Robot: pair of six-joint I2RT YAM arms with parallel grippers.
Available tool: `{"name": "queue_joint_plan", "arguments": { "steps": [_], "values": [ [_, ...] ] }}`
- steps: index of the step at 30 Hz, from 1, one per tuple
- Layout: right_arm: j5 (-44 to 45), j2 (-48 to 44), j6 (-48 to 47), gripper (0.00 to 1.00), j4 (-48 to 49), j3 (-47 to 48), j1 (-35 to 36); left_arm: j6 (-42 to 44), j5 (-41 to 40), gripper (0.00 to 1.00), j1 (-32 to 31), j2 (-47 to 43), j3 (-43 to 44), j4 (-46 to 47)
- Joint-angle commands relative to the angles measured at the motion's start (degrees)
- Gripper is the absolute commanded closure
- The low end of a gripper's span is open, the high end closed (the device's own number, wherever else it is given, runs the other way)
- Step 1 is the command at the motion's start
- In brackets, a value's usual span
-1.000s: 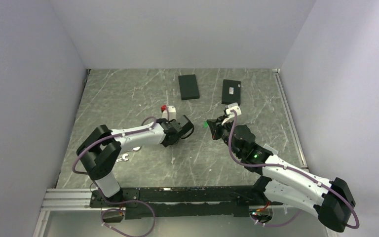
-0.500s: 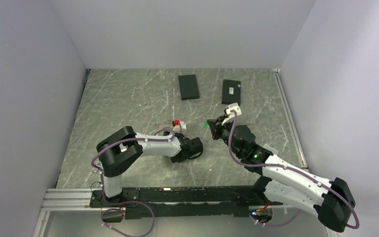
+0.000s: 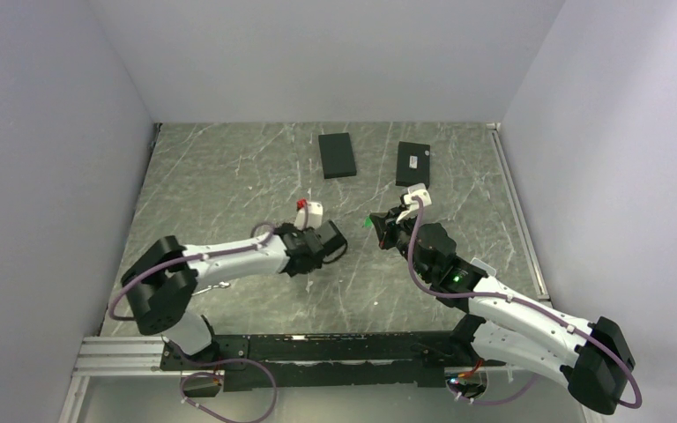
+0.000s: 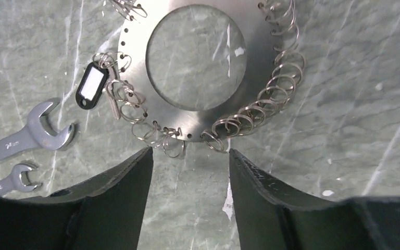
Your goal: Put the keys on the keyring
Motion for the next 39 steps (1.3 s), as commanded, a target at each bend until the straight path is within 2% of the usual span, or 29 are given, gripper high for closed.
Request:
{"name": "queue_joint_plan", "arguments": {
  "steps": [1, 7, 12, 18, 22, 25, 33, 39],
  "values": [
    [0.46, -0.61, -0.31, 1.00, 3.31, 0.34, 0.26, 3.72, 15.45, 0.45, 7.87, -5.23, 0.03, 3.00],
    [0.09, -0.55, -0.13, 1.00, 3.20, 0.42, 0.27, 4.84, 27.99, 0.61, 16.01, -2.67, 2.79, -1.81],
    [0.00, -0.63, -0.14, 1.00, 3.26, 0.50, 0.26, 3.97, 37.65, 0.69, 20.11, 0.03, 2.42, -1.10],
    [-0.18, -0.89, -0.11, 1.00, 3.40, 0.25, 0.31, 2.42, 38.47, 0.73, 22.35, 1.23, 0.61, 0.54],
    [-0.03, -1.06, -0.13, 1.00, 3.28, 0.17, 0.30, 2.21, 36.19, 0.77, 22.88, 1.17, 0.33, 1.03],
    [-0.01, -1.00, -0.13, 1.00, 3.28, 0.07, 0.37, 2.27, 35.15, 0.78, 22.93, 0.19, 0.96, 0.07],
    [0.17, -0.98, -0.20, 1.00, 3.55, -0.10, 0.37, 2.09, 31.40, 0.66, 23.05, -3.33, 2.86, -5.13],
    [0.26, -0.89, -0.31, 1.00, 3.49, -0.02, 0.37, 1.79, 31.90, 0.64, 23.29, -4.59, 2.02, -5.89]
  ]
}}
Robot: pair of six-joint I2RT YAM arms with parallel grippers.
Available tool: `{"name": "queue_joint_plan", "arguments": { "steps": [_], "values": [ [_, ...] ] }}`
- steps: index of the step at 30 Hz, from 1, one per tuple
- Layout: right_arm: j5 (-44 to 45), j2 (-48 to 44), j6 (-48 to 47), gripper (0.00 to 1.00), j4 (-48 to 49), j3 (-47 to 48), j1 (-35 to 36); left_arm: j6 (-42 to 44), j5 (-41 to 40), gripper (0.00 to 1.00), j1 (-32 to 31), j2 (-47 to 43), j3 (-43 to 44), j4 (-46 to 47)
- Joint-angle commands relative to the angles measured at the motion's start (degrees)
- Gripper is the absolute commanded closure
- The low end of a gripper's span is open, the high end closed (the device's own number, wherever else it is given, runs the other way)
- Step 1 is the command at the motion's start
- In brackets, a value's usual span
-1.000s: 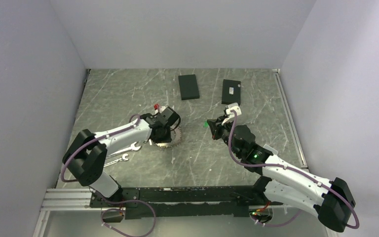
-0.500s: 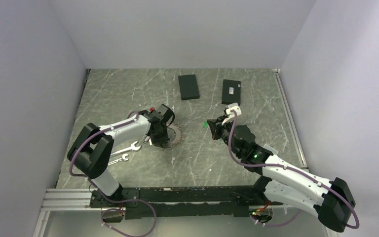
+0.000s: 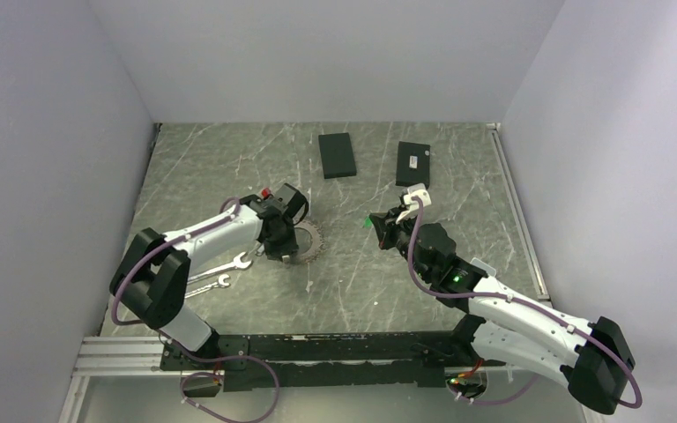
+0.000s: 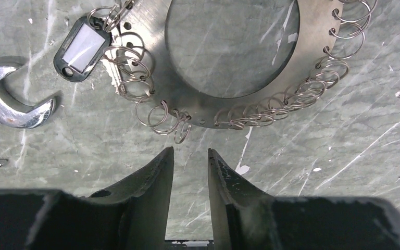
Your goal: Put the keys on the keyring
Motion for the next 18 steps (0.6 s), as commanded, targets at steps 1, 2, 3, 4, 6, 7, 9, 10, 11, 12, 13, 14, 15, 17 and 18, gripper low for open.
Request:
{"name": "queue_joint_plan", "arguments": {
  "steps": [1, 2, 3, 4, 6, 7, 9, 10, 11, 12, 13, 14, 15, 17, 18],
  "values": [
    [0.30, -0.89, -0.31, 1.00, 3.46, -0.01, 0.27, -0.91, -0.99, 0.63, 0.53, -2.20, 0.83, -1.88],
    [0.30, -0.82, -0.31, 1.00, 3.49, -0.01, 0.26, -0.94, -0.79, 0.64, 0.79, -2.12, 0.56, -1.93],
    [0.30, -0.88, -0.31, 1.00, 3.45, -0.01, 0.25, -0.94, -0.46, 0.64, 1.15, -2.04, 0.10, -1.50],
    [0.30, -0.84, -0.31, 1.00, 3.43, -0.01, 0.27, -1.06, 0.05, 0.65, 1.57, -1.90, -0.38, -0.85],
    [0.35, -0.88, -0.35, 1.00, 3.28, 0.06, 0.28, -1.30, 1.20, 0.66, 2.40, -1.61, -1.14, 0.04],
    [0.45, -0.89, -0.39, 1.00, 3.26, 0.07, 0.27, -1.60, 1.52, 0.66, 2.52, -1.44, -1.46, 0.31],
    [0.56, -0.89, -0.48, 1.00, 3.16, 0.16, 0.25, -2.42, 1.89, 0.68, 2.83, -1.31, -2.12, 0.37],
    [0.57, -0.89, -0.42, 1.00, 3.14, 0.16, 0.24, -2.90, 2.19, 0.68, 2.96, -1.46, -2.57, 0.55],
    [0.57, -0.89, -0.40, 1.00, 3.15, 0.12, 0.24, -3.45, 2.54, 0.68, 2.94, -1.86, -3.28, 1.02],
    [0.49, -0.89, -0.39, 1.00, 3.28, 0.08, 0.24, -3.97, 3.24, 0.69, 2.94, -2.36, -4.45, 1.92],
    [0.48, -0.81, -0.33, 1.00, 3.33, 0.03, 0.24, -4.57, 4.09, 0.69, 2.94, -2.83, -5.34, 3.18],
    [0.40, -0.76, -0.31, 1.00, 3.39, -0.01, 0.24, -5.07, 4.56, 0.69, 2.94, -3.23, -6.12, 4.15],
    [0.39, -0.80, -0.31, 1.00, 3.44, -0.01, 0.26, -5.30, 5.13, 0.70, 2.94, -3.65, -6.68, 5.42],
    [0.39, -0.78, -0.31, 1.00, 3.35, 0.03, 0.24, -5.73, 6.09, 0.71, 2.94, -4.09, -7.89, 7.19],
    [0.46, -0.85, -0.38, 1.00, 3.24, 0.07, 0.24, -6.08, 6.34, 0.72, 2.94, -4.24, -8.38, 7.80]
  ]
}}
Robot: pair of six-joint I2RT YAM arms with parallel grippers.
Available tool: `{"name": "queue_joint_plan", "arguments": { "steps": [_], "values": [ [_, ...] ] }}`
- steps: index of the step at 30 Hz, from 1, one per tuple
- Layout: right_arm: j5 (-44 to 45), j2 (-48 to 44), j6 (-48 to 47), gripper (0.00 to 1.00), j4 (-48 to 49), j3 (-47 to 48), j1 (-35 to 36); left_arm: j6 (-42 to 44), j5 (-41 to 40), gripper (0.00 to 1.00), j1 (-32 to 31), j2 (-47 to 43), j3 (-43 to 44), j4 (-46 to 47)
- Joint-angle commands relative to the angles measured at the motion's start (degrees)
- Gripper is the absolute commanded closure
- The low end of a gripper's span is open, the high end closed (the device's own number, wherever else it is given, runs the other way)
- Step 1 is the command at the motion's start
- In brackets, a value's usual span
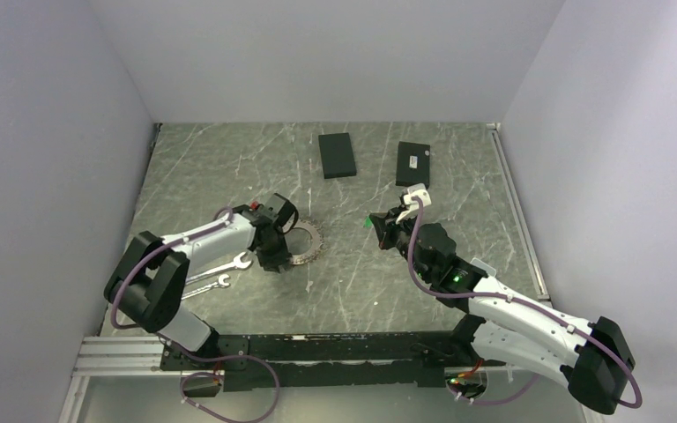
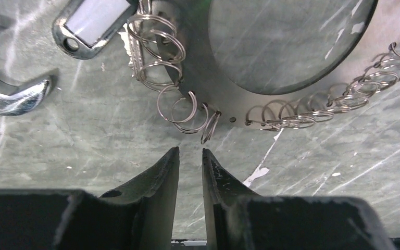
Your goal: Put the keys on the keyring
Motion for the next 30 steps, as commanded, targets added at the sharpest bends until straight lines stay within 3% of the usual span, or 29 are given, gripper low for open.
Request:
{"name": "queue_joint_plan", "arguments": {
  "steps": [1, 21, 30],
  "values": [
    [0.45, -0.88, -0.39, 1.00, 3.22, 0.07, 0.24, -3.00, 2.79, 0.73, 0.10, -2.80, -1.80, 5.10],
    [0.03, -0.80, -0.31, 1.00, 3.26, 0.12, 0.25, -3.77, -2.29, 0.80, 0.10, -6.76, -10.51, 16.22],
    [-0.29, -0.60, -0.22, 1.00, 3.26, 0.29, 0.25, -1.72, -3.22, 0.69, 0.01, -9.77, -12.61, 18.31]
  ]
}}
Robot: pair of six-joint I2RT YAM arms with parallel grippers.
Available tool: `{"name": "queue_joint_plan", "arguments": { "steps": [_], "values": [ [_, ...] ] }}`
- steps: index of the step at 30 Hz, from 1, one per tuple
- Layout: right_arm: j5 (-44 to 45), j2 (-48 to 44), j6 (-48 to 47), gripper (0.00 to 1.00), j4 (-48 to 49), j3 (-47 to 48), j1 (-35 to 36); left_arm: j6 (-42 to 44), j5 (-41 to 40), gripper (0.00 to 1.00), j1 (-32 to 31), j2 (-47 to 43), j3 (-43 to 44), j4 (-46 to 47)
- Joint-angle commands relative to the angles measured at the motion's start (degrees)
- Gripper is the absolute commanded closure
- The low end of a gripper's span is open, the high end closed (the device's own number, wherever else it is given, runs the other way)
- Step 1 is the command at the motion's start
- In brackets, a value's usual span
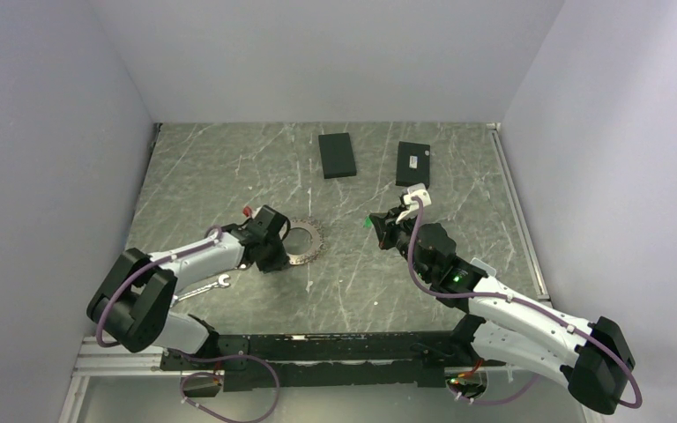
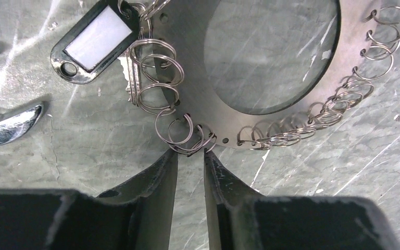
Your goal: Put the keys on the keyring
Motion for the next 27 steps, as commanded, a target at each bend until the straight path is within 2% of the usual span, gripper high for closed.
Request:
{"name": "queue_joint_plan", "arguments": {
  "steps": [1, 11, 19, 27],
  "values": [
    [-0.31, -0.57, -0.22, 1.00, 3.31, 0.30, 0.28, 2.04, -1.56, 0.68, -0.06, -2.96, -1.20, 3.14],
    [-0.49, -0.47, -0.13, 1.00, 3.27, 0.43, 0.28, 8.25, -1.80, 0.73, -1.93, -3.36, -3.50, 9.92],
    [-0.57, -0.62, -0.13, 1.00, 3.39, 0.16, 0.25, 7.40, -6.68, 0.77, -5.24, -2.93, -3.49, 8.75],
    [-0.49, -0.66, -0.13, 1.00, 3.45, 0.07, 0.32, 7.13, -8.16, 0.82, -5.30, -1.87, -3.00, 8.28]
  ]
}}
